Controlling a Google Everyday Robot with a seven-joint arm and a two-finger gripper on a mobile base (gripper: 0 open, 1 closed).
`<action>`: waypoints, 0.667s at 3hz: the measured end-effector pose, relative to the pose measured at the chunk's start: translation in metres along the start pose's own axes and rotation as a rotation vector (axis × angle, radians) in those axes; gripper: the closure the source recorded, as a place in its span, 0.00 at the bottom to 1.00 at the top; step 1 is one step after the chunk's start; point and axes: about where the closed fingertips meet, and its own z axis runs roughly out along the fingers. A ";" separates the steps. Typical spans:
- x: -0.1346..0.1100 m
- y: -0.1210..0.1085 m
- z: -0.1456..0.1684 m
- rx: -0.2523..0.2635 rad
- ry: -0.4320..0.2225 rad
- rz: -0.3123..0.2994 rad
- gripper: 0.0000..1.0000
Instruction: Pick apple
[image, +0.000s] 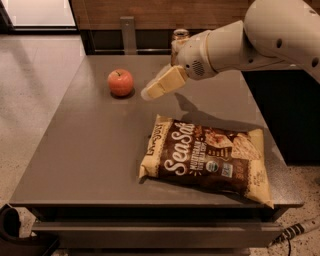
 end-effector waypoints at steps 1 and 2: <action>0.000 -0.002 0.005 -0.003 -0.007 0.000 0.00; -0.005 -0.026 0.054 -0.029 -0.079 -0.001 0.00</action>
Offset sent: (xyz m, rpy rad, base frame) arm 0.0814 0.0491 -0.0295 0.1147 -0.0292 0.0548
